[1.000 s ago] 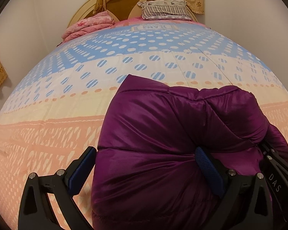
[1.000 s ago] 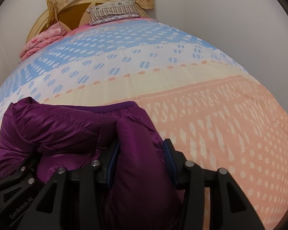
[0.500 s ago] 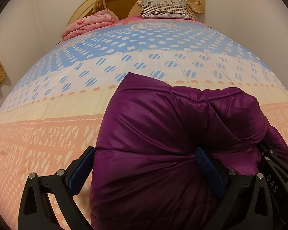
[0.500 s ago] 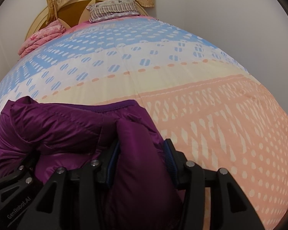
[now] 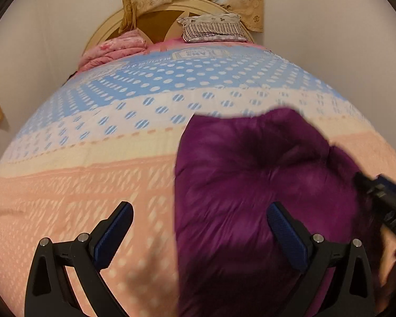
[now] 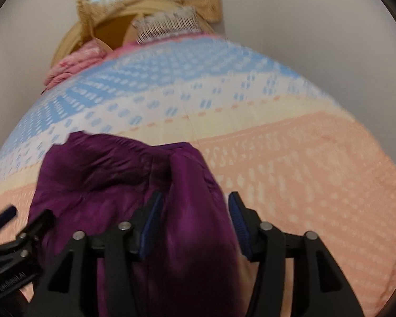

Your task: Fold large clothes

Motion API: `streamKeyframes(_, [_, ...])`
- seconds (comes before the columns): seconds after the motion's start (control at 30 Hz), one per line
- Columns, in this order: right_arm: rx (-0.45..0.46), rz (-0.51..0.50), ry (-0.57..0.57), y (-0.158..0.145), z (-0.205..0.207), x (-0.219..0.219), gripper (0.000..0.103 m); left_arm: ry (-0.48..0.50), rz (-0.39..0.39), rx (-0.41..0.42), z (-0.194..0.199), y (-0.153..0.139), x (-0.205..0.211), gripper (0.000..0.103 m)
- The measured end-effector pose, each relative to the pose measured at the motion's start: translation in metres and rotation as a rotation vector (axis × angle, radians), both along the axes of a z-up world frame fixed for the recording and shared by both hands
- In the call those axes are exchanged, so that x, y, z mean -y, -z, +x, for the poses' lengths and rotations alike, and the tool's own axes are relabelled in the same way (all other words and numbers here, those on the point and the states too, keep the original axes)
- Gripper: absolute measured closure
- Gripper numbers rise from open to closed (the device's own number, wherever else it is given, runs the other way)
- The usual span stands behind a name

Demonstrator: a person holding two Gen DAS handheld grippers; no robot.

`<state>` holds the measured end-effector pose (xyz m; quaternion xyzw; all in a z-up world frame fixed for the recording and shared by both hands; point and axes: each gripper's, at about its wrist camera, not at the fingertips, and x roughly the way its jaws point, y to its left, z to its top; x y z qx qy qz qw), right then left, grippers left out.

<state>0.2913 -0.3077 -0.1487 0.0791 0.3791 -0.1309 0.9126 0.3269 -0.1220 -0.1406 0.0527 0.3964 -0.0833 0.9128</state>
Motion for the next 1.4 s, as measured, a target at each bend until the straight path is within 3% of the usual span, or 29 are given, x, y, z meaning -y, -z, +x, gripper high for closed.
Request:
streamKeyframes(0.13, [0.005,0.065,0.038,0.023,-0.022,0.008,0.035,-0.031,-0.101,-0.021,-0.007,0.021,-0.019,0.001])
streamKeyframes(0.43, [0.003,0.140,0.007,0.046,-0.016,0.019,0.029,-0.008,-0.114,-0.044,-0.004,0.036,-0.011,0.001])
streamKeyframes(0.63, [0.017,0.162,-0.060,0.048,-0.019,0.014,0.045,0.007,-0.196,-0.119,0.001,0.041,-0.021,0.001])
streamKeyframes(0.83, [0.018,0.203,-0.091,0.051,-0.019,0.017,0.047,0.014,-0.207,-0.121,-0.005,0.042,-0.017,0.002])
streamKeyframes(0.9, [0.015,0.197,-0.107,0.051,-0.017,0.015,0.053,0.029,-0.189,-0.105,-0.009,0.040,-0.012,0.008])
streamKeyframes(1.03, [0.013,0.190,-0.127,0.052,-0.016,0.013,0.060,0.095,-0.162,-0.059,-0.020,0.034,0.003,0.035])
streamKeyframes(1.2, [0.027,0.176,-0.151,0.050,-0.020,0.007,0.073,0.111,-0.138,-0.016,-0.028,0.031,0.008,0.043])
streamKeyframes(1.4, [0.065,0.160,-0.159,0.045,-0.025,0.002,0.082,0.160,-0.071,0.052,-0.033,0.019,0.014,0.069])
